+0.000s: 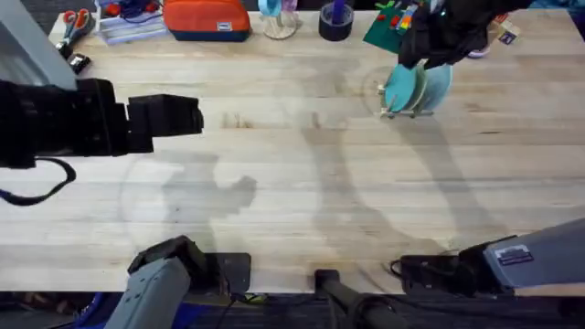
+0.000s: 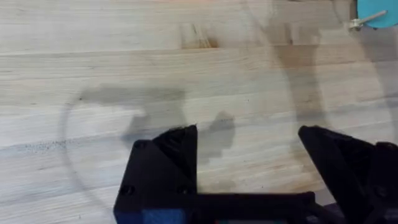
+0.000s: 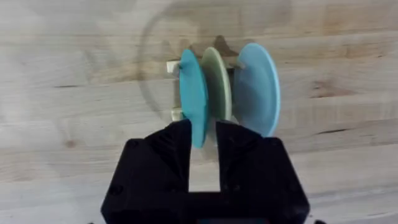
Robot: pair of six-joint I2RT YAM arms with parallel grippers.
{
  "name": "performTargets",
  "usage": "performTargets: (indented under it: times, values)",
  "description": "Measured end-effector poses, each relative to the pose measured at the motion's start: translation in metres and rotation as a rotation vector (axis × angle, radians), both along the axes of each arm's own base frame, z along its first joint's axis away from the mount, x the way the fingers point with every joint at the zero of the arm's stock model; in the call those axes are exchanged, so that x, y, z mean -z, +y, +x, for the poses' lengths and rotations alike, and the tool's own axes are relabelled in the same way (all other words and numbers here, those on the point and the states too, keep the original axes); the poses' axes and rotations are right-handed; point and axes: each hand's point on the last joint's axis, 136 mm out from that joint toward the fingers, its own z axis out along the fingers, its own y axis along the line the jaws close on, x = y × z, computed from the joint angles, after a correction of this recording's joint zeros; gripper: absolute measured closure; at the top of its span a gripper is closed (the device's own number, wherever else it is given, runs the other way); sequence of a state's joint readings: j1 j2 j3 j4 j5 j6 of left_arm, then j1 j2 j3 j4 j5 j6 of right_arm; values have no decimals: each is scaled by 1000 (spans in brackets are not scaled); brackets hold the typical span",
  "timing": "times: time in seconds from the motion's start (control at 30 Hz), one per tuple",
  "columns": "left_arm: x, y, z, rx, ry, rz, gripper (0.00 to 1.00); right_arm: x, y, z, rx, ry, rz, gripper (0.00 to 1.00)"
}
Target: Pick up the plates from the table one by one and place each into a slot on the dish rack.
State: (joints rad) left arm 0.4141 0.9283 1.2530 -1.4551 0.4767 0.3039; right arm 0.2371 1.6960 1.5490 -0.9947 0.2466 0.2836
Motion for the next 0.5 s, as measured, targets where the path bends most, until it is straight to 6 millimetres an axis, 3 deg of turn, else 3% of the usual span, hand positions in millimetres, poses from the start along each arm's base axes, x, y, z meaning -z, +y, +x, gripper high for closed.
performTargets:
  times: [0.13,0.23,0.4,0.5]
  values:
    - [0,0,0,0,0,0,7,-15,-2,-6,0,-29,7,711]
    - [0,0,0,0,0,0,7,-24,-3,-14,0,-35,8,615]
    - [0,0,0,0,0,0,7,-36,-7,-30,0,-30,8,304]
    - [0,0,0,0,0,0,7,-41,-10,-43,-1,-13,3,67]
